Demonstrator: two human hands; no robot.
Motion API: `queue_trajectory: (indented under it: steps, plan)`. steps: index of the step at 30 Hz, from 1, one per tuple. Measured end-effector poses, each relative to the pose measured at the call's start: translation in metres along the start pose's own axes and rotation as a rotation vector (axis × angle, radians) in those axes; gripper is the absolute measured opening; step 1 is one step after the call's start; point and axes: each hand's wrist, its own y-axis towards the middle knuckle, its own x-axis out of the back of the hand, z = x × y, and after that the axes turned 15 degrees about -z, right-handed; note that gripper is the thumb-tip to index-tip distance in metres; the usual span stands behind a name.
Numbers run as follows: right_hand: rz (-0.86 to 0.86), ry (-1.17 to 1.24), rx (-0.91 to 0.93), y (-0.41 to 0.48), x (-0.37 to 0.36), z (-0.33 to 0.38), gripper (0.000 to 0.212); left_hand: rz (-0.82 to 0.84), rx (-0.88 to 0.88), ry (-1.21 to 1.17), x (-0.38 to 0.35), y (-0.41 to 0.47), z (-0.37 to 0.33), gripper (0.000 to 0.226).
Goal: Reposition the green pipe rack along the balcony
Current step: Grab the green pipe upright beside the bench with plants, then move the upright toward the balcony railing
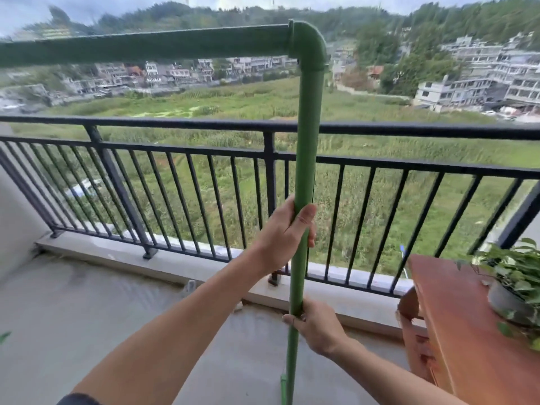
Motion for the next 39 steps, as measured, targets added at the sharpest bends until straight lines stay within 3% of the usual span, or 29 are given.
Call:
queue_trajectory:
  steps: [12, 23, 33, 39]
  plan:
    - [0.314, -0.08, 0.312, 0.038, -0.118, 0.121, 0.021, -0.217, 0.104, 0.116, 0.171, -0.017, 0.023, 0.022]
    - [0.448, -0.094, 0.542, 0.075, -0.207, 0.203, 0.024, -0.468, 0.15, 0.257, 0.279, -0.026, 0.042, 0.01]
    - [0.548, -0.072, 0.737, 0.112, -0.29, 0.284, 0.027, -0.815, 0.197, 0.452, 0.365, -0.019, 0.063, 0.01]
    - [0.581, -0.066, 0.749, 0.119, -0.321, 0.326, 0.028, -0.896, 0.261, 0.538, 0.414, -0.017, 0.067, 0.01]
